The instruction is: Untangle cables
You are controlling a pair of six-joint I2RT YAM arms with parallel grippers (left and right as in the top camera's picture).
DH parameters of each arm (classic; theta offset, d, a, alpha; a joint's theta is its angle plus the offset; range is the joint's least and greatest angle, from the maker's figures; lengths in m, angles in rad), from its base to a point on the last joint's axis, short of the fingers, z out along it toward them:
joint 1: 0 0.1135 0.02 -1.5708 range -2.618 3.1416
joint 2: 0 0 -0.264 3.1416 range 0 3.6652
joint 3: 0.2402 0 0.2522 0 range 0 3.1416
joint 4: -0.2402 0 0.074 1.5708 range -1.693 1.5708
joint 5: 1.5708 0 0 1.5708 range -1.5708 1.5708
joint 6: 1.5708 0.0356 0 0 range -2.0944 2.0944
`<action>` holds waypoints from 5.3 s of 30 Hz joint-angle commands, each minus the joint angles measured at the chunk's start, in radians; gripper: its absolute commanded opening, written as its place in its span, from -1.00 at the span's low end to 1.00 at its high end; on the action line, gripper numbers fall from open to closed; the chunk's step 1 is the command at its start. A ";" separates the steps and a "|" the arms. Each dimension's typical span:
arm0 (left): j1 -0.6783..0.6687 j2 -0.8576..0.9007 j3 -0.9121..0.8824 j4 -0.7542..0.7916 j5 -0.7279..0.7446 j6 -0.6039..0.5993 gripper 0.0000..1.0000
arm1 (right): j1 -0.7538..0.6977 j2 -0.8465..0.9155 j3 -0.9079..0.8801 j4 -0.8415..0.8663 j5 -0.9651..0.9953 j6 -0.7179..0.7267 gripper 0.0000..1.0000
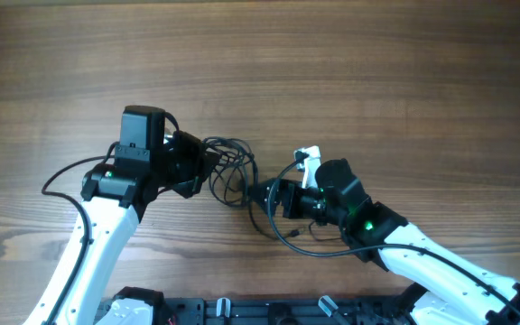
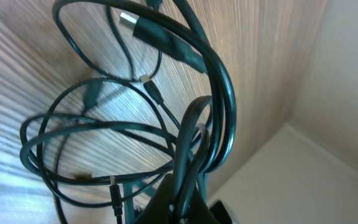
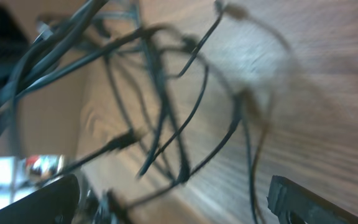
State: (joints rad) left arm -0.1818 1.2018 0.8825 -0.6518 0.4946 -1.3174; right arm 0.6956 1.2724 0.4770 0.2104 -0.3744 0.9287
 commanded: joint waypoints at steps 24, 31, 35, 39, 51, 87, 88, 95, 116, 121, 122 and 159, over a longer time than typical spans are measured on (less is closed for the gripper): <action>0.216 -0.446 0.014 0.030 0.081 0.034 -0.92 | -0.326 0.066 0.002 -0.287 0.538 0.060 1.00; 0.236 -0.416 0.014 0.031 0.069 0.077 -0.92 | -0.458 -0.137 0.002 -0.388 0.474 -0.135 0.99; 0.236 -0.348 0.014 0.034 0.069 0.080 -0.92 | -0.460 -0.316 0.002 -0.420 0.522 -0.141 0.99; 0.223 -0.271 0.014 0.035 0.074 0.079 -0.92 | -0.460 -0.447 0.002 -0.382 0.252 -0.213 0.99; -0.041 0.004 0.014 0.333 0.099 0.402 -0.74 | -0.459 -0.445 0.002 -0.296 -0.405 -0.333 0.99; 0.220 0.031 0.101 -0.097 -0.259 0.386 1.00 | -0.353 -0.138 0.172 -0.331 -0.159 -0.493 0.58; 0.228 0.031 0.101 -0.112 -0.259 0.386 1.00 | -0.340 -0.126 0.183 -0.331 -0.138 -0.483 0.57; 0.230 0.031 0.101 -0.154 -0.259 0.386 1.00 | -0.238 0.152 0.395 -0.333 -0.080 -0.455 0.33; 0.230 0.032 0.101 -0.169 -0.259 0.386 1.00 | -0.097 0.699 0.501 0.190 0.048 -0.139 -0.20; 0.229 0.035 0.100 -0.170 -0.259 0.387 1.00 | -0.100 0.709 0.501 0.315 -0.075 -0.114 -0.91; 0.229 0.038 0.100 -0.171 -0.259 0.395 1.00 | -0.104 0.704 0.501 0.327 -0.114 -0.114 -0.91; -0.128 0.346 0.100 -0.044 -0.201 0.629 1.00 | -0.176 0.114 0.501 -0.216 -0.278 -0.378 -0.91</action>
State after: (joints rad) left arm -0.2993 1.5219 0.9737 -0.6983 0.3084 -0.6933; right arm 0.5488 1.4281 0.9657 -0.0113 -0.6453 0.5621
